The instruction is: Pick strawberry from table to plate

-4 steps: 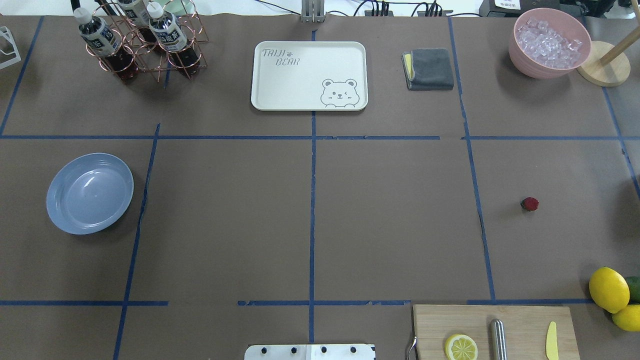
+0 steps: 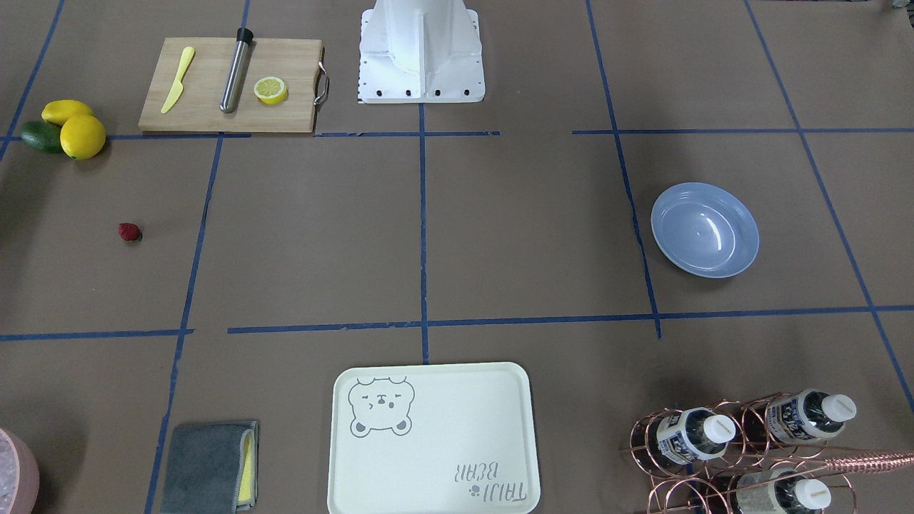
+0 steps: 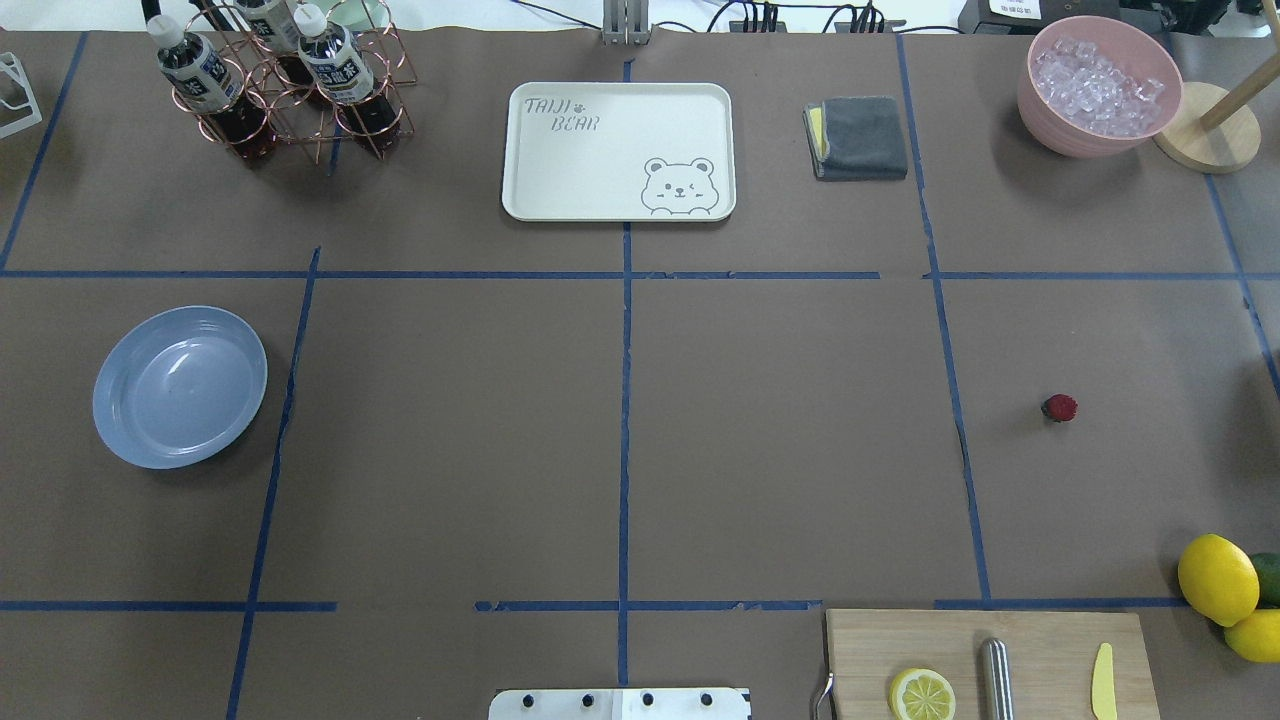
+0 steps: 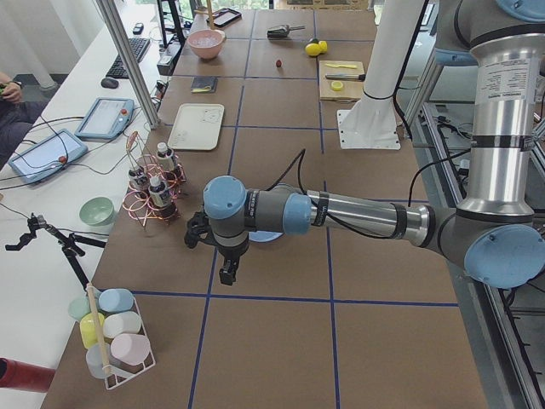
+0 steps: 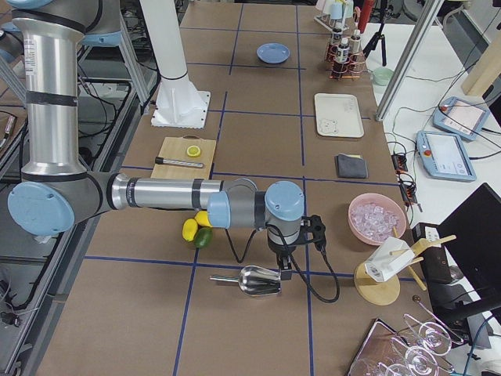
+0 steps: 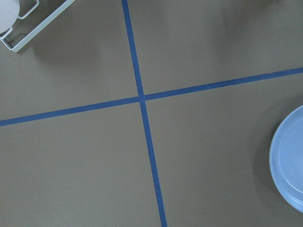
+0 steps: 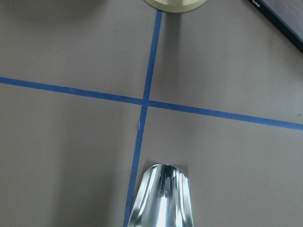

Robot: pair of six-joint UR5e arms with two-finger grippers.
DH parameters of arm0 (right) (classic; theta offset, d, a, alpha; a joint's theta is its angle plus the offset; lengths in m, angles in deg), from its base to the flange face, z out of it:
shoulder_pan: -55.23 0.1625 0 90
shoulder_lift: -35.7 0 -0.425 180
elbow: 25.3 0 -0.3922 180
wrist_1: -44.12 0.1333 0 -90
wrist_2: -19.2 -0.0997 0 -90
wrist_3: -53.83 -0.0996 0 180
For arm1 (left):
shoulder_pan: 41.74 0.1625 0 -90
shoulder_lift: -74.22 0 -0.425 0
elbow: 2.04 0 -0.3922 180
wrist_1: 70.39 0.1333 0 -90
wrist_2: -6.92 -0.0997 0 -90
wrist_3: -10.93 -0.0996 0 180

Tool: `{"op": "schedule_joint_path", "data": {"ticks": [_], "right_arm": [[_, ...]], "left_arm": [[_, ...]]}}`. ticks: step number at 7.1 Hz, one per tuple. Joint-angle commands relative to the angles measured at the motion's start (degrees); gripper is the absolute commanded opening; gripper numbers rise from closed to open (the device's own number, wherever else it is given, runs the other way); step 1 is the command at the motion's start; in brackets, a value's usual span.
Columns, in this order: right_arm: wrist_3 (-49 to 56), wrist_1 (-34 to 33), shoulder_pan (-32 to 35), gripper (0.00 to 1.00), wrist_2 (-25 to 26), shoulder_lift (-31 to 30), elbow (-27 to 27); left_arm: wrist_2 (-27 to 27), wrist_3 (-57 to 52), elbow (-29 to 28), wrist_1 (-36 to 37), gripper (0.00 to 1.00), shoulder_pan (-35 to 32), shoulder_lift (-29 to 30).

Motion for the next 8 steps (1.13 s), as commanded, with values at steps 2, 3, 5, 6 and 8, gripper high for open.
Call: {"op": "schedule_joint_path", "data": {"ticks": [2,3,5,6,8], "right_arm": [[-7.5,5.9,-1.7,1.00,-0.1,0.6,-0.4],[-7.8,6.2,-1.7,1.00,-0.8,0.7,-0.2],[-8.1,6.9,-1.7,1.00,-7.1,0.9,-0.9],[-8.1,7.2,-1.7,1.00,-6.9,1.0,-1.0],[-8.3,8.1,-2.0,1.00,-6.9,1.0,-0.7]], "left_arm": [[-4.1,0.3,1.8,-3.7,1.00,0.3,1.1],[-4.2,0.5,0.5,-10.7,1.00,0.3,2.7],[-4.0,0.5,-5.1,-33.9,1.00,0.4,3.2],[-2.8,2.2,-7.9,-39.2,1.00,1.0,4.1],[2.6,11.1,-7.4,-44.2,1.00,7.6,3.5]]}}
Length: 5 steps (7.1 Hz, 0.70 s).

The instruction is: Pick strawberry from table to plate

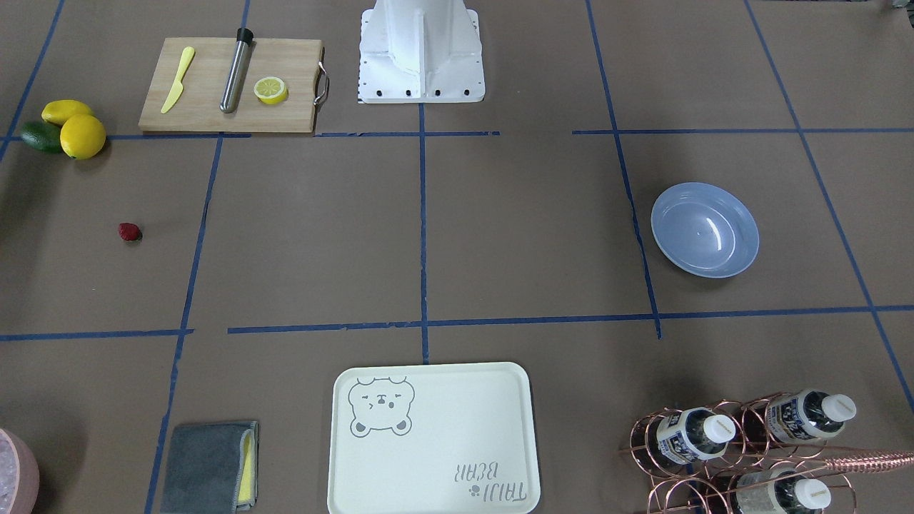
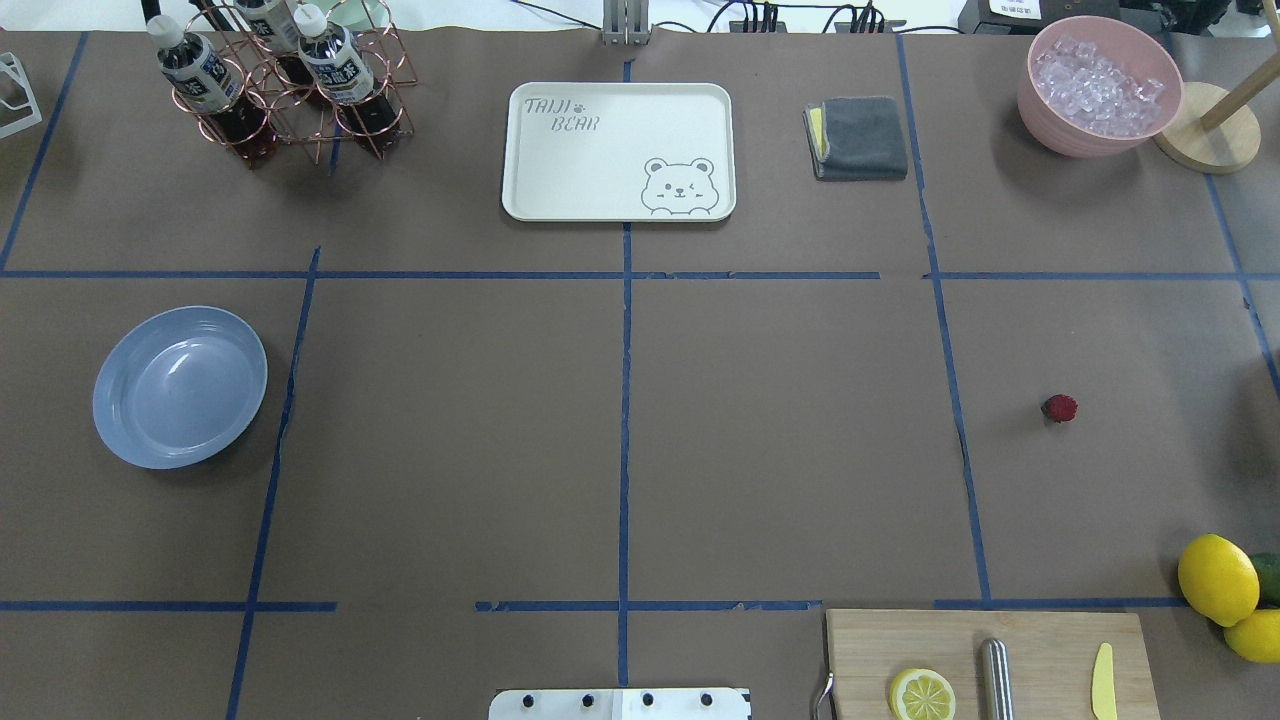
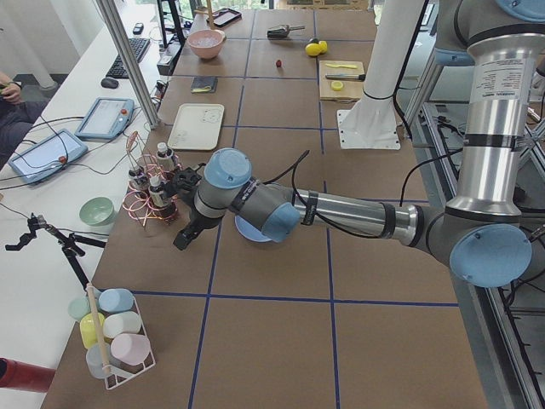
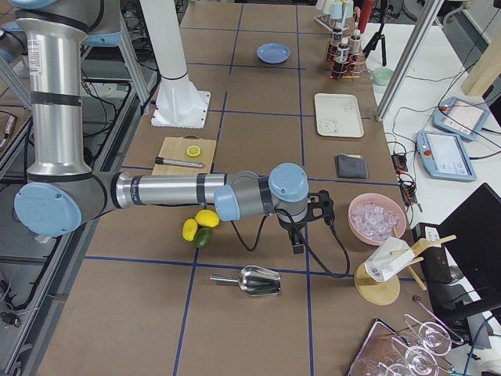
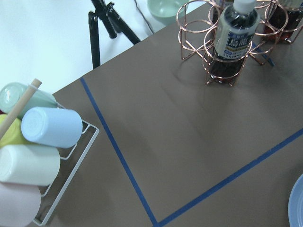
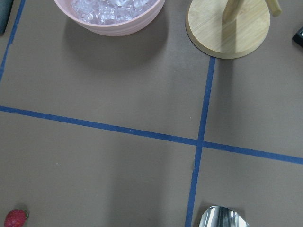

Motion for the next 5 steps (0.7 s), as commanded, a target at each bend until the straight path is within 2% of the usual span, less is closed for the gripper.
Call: {"op": "schedule_joint_path", "data": {"ticks": [1,2,3,4,5], "right_arm": [[0.0,0.4,-0.1,1.00,-0.2,0.0,0.1],[0.0,0.4,-0.1,1.00,-0.2,0.0,0.3],[0.0,0.4,-0.1,1.00,-0.1,-0.1,0.4],[0.0,0.4,-0.1,1.00,-0.1,-0.1,0.6],[0.0,0.4,-0.1,1.00,-0.1,-0.1,0.6]], "left_arm": [[2.7,6.9,-2.1,-10.8,1.00,9.3,-1.8],[2.0,12.7,-3.4,-12.8,1.00,14.3,-2.6],[-2.1,17.2,-3.5,-16.7,1.00,17.6,-4.7],[-10.5,24.2,-3.5,-19.6,1.00,22.5,-6.5],[-14.9,32.7,-4.1,-22.8,0.89,26.4,-7.1]]}}
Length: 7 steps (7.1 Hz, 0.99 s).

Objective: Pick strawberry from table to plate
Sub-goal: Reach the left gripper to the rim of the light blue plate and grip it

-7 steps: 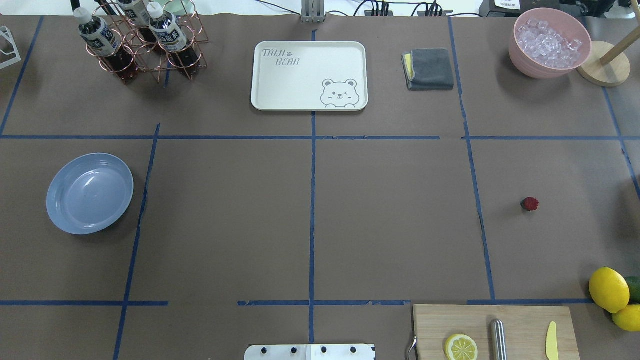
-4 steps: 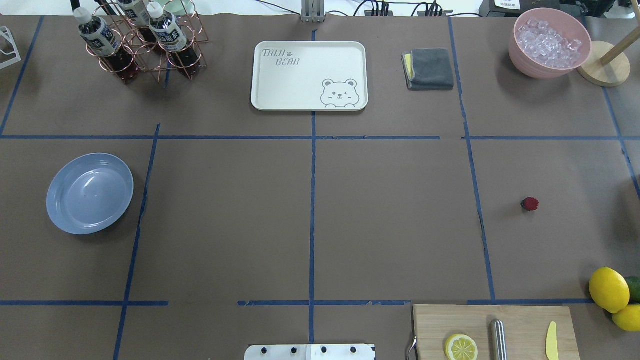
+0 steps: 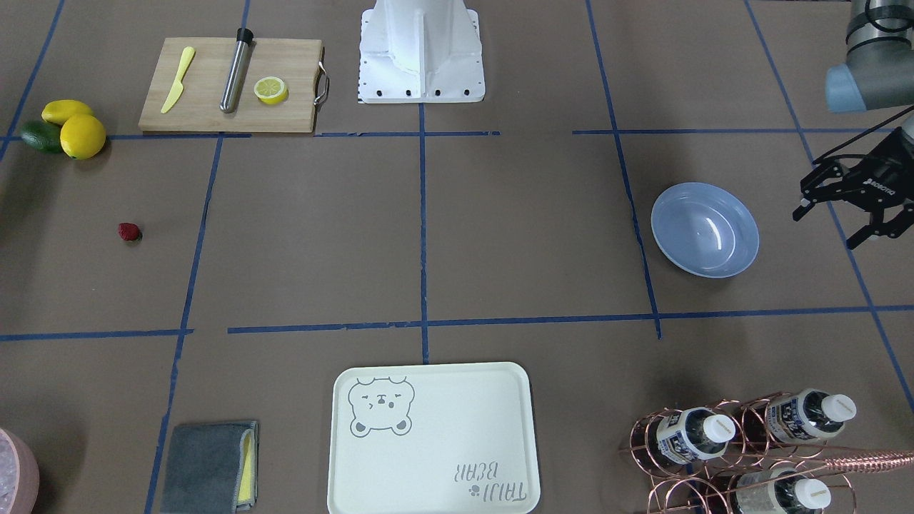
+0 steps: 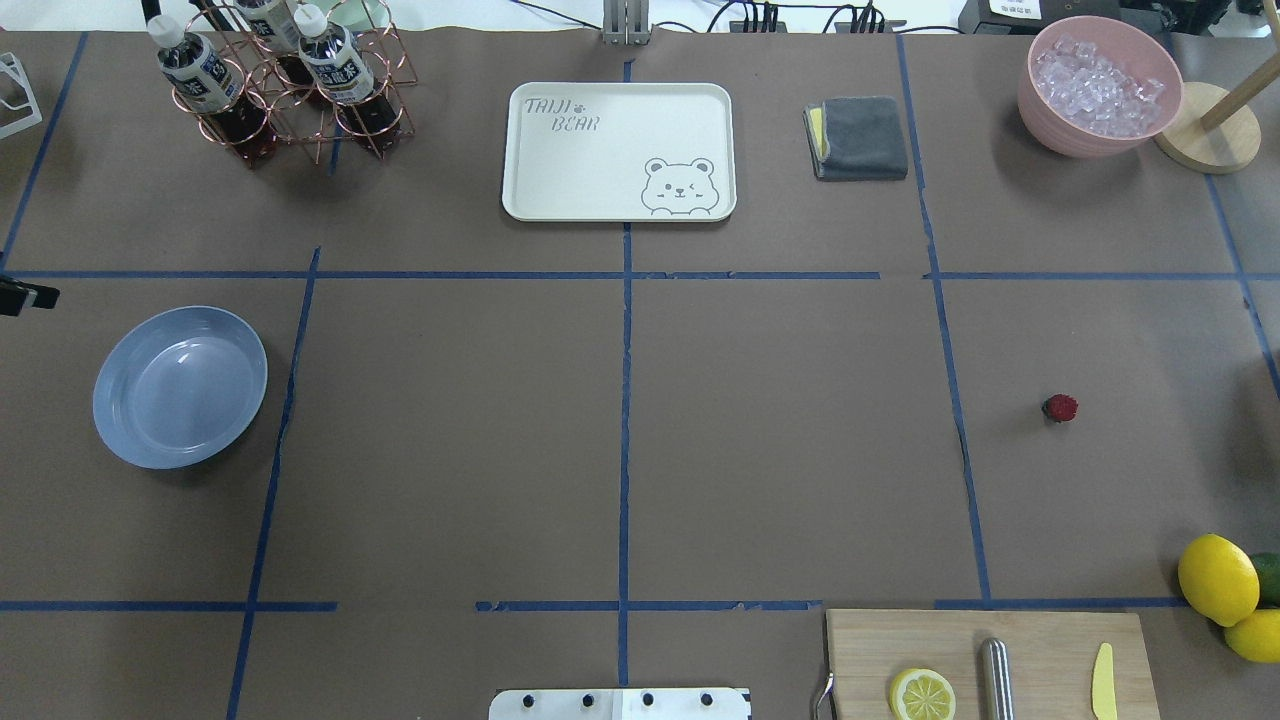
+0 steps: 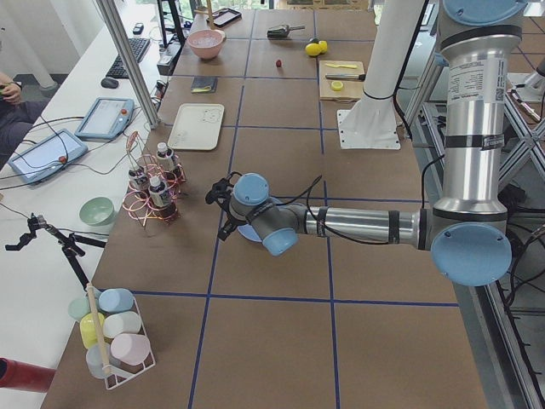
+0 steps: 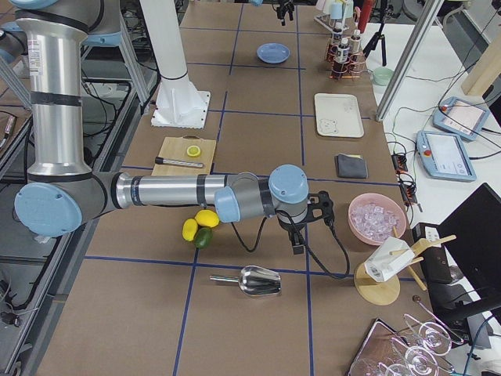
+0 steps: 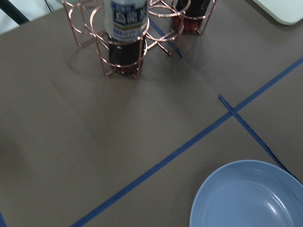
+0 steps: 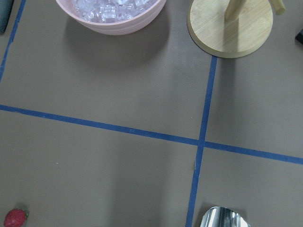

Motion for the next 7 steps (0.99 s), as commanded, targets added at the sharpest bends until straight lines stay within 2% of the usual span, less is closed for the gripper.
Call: {"op": "schedule_joint_path", "data": {"ticks": [1,2,4,7], "right_arm": [[0.0,0.0,0.0,1.00,0.0,0.0,0.2],[-0.1,0.0,0.0,1.00,0.0,0.0,0.2],[0.0,-0.1,0.0,1.00,0.0,-0.3,0.2],[0.0,0.0,0.0,1.00,0.0,-0.4,0.2]], "left_arm": [[-6.6,15.7,-2.5,-6.8,0.69,6.6,-1.3],[-6.7,20.7,-4.2,-9.5,0.57,8.2,-1.4],[-6.8,21.9,-8.0,-15.7,0.57,9.2,-2.7],[-6.8,23.4,-8.4,-16.4,0.57,11.5,-2.7]]}}
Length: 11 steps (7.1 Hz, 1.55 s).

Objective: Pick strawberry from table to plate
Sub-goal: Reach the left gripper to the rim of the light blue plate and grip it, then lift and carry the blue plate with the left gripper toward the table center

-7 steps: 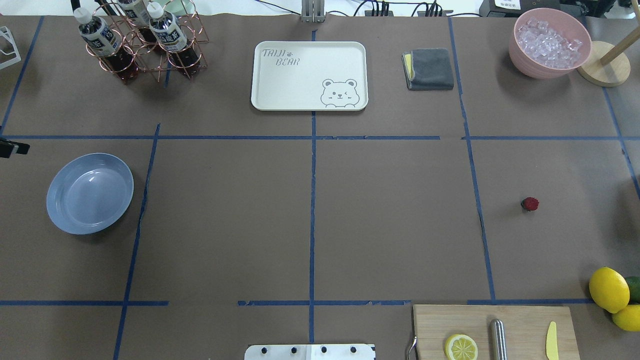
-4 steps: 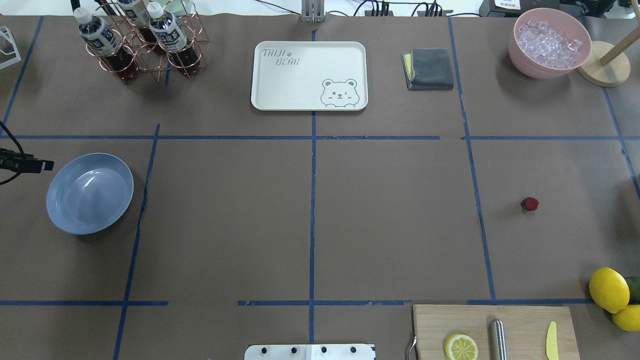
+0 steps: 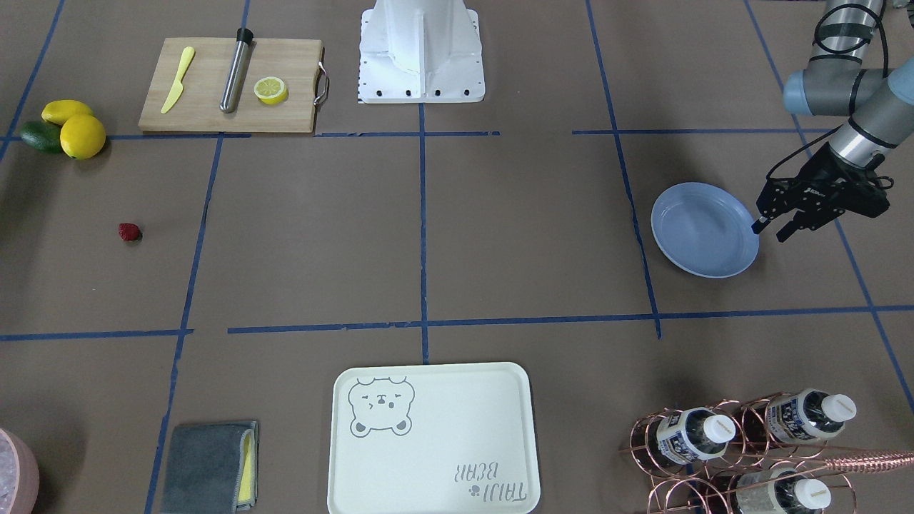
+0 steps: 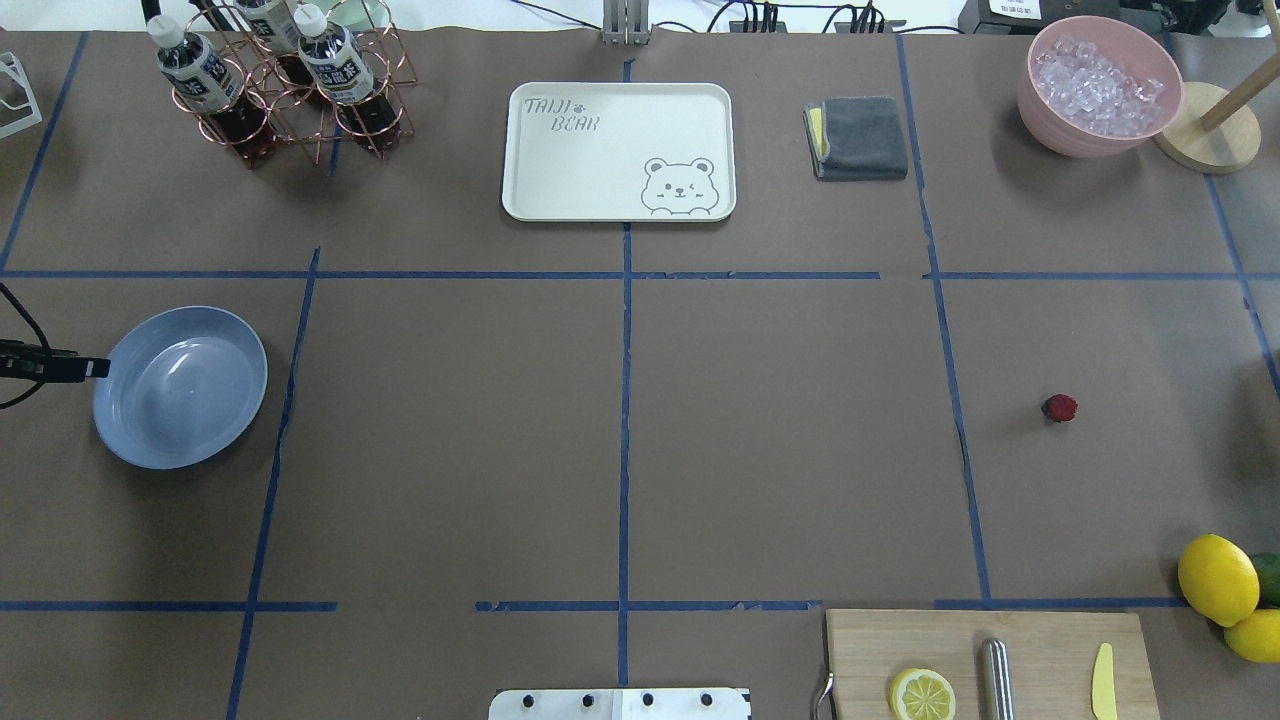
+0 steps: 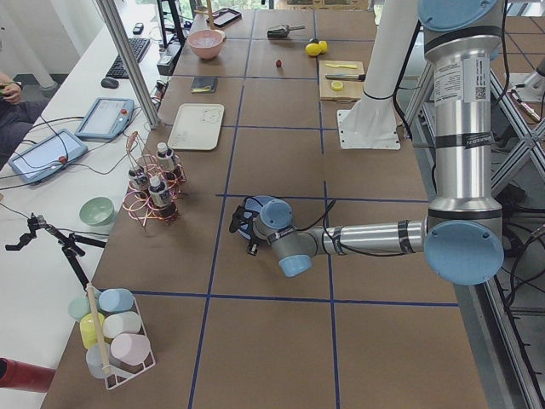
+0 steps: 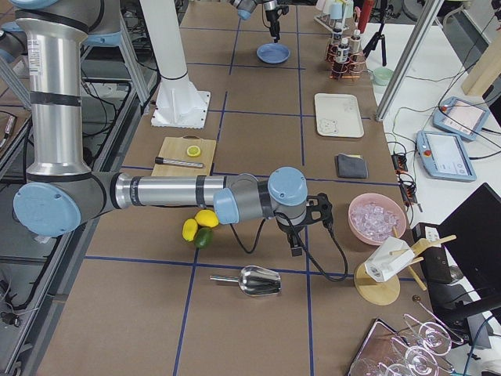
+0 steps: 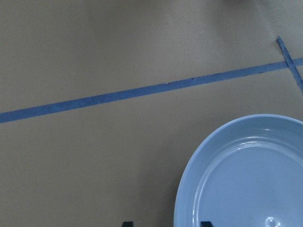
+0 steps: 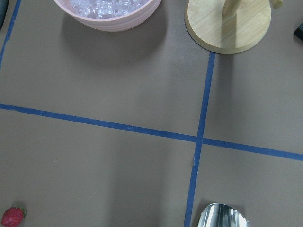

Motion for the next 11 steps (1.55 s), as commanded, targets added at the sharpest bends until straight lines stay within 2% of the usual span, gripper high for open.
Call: {"op": "schedule_joint_path", "data": {"ticks": [1,2,3,4,6,8,10,11], "right_arm": [[0.0,0.0,0.0,1.00,0.0,0.0,0.0],[0.0,-0.1,0.0,1.00,0.0,0.0,0.0],[0.0,0.0,0.0,1.00,0.0,0.0,0.0],[0.0,0.0,0.0,1.00,0.0,0.0,0.0],[0.0,0.0,0.1,1.00,-0.1,0.0,-0.2],[0.0,0.0,0.1,1.00,-0.2,-0.2,-0.3],[0.0,0.0,0.1,1.00,-0.2,-0.2,-0.4],[-0.1,0.0,0.1,1.00,-0.2,-0.3,-0.4]], "left_arm": [[0.0,0.6,-0.1,-0.8,0.57,1.5,0.0],[0.1,0.7,-0.1,-0.8,0.48,2.0,0.0],[0.0,0.7,-0.1,-0.9,0.23,2.0,0.0],[0.0,0.4,-0.2,-0.9,0.02,2.3,-0.1],[0.7,1.0,0.9,-3.5,0.00,2.4,-0.1],[1.0,6.2,10.4,-1.1,0.00,2.4,0.1],[0.8,10.2,20.2,9.6,0.00,4.6,4.2],[0.3,12.2,20.9,17.0,0.00,7.0,11.8]]}}
